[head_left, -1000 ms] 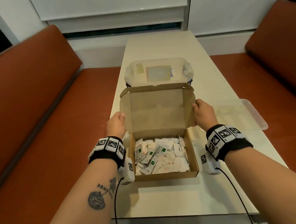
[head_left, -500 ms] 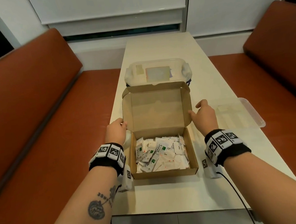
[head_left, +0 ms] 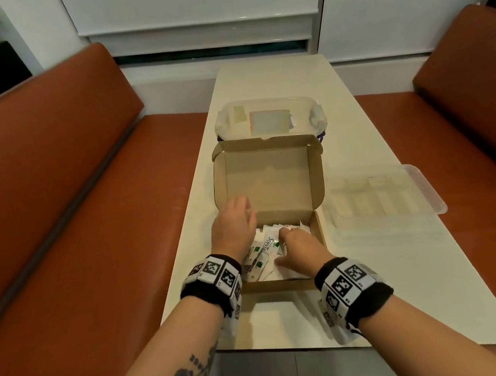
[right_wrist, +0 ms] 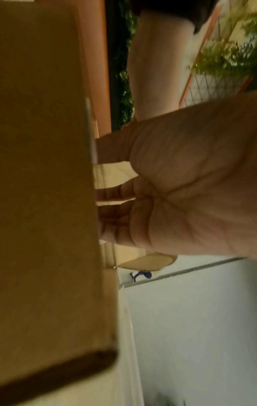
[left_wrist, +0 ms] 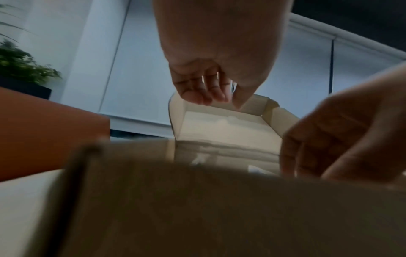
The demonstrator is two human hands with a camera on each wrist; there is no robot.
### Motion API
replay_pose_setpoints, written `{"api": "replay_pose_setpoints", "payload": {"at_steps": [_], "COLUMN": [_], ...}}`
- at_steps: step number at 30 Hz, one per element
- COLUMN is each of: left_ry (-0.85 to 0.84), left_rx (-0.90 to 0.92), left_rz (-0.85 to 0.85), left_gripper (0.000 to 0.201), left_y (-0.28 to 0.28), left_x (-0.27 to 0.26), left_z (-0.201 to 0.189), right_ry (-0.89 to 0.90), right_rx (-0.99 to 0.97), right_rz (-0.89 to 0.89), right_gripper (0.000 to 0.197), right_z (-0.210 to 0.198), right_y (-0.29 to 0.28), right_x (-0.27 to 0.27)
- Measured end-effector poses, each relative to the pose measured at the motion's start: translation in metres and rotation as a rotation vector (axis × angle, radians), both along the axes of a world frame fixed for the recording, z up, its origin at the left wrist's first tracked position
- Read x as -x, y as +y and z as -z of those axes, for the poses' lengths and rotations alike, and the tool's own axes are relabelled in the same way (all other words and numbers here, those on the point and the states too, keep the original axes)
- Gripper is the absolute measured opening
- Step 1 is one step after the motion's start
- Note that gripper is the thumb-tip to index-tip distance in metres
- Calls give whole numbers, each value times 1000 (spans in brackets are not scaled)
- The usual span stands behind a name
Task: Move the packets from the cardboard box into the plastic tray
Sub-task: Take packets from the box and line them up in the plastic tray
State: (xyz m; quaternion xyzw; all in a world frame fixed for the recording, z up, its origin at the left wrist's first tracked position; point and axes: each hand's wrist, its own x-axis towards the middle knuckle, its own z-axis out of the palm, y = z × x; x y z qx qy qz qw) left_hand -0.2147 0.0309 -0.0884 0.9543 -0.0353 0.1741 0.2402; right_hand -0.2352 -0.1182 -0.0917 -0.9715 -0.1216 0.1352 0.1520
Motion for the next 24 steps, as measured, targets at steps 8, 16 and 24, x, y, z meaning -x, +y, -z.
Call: {"api": "replay_pose_setpoints", "payload": {"at_steps": [8,16,24], "left_ry": [64,108,141], "left_rx": [-60,-85,-103], "left_rz": [46,65,48], "left_gripper": [15,17,14], "left_y": [-8,-12,-12], "left_x": [5,8,12], "left_z": [9,7,6], "right_ry": [-9,125,201], "right_rx": [302,179,21], "right_rz": [-39,-72,-62], "right_gripper": [68,35,34], "right_z": [2,1,3], "right_y": [7,10,5], "right_x": [-2,-7,-10]}}
